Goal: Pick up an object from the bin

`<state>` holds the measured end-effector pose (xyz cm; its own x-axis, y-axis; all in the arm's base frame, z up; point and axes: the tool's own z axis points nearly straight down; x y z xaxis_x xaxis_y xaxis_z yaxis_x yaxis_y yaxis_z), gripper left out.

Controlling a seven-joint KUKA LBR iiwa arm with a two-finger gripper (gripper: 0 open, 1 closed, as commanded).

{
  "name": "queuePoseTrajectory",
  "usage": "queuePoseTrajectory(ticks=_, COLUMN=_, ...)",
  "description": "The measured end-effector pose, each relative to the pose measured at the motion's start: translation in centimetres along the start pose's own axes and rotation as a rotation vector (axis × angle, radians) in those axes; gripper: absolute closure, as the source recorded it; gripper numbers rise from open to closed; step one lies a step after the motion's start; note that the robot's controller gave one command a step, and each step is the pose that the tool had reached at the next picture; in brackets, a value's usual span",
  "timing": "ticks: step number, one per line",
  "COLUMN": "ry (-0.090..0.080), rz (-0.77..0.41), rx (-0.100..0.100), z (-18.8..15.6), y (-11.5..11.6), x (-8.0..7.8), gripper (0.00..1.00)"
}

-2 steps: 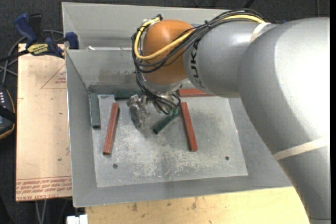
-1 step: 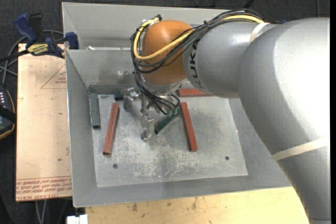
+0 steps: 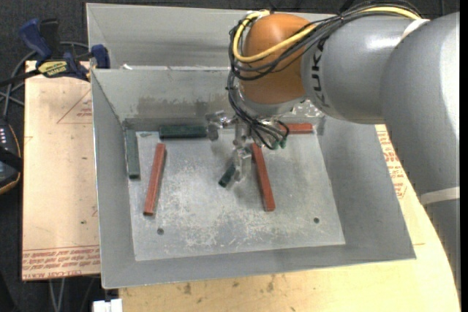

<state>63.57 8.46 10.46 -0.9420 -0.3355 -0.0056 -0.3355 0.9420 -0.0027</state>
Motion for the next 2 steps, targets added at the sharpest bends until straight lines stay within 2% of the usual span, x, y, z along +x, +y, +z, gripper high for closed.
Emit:
queuePoseTrajectory(ticks=1, ry=0.006, rz=-0.271, rx=-0.004, z=3.52, y=-2.03, x=3.18, gripper=0.0)
queuePoseTrajectory(ticks=2, ry=0.002, rz=-0.271, rx=-0.004, z=3.33, y=-1.98, x=3.03, gripper=1.0)
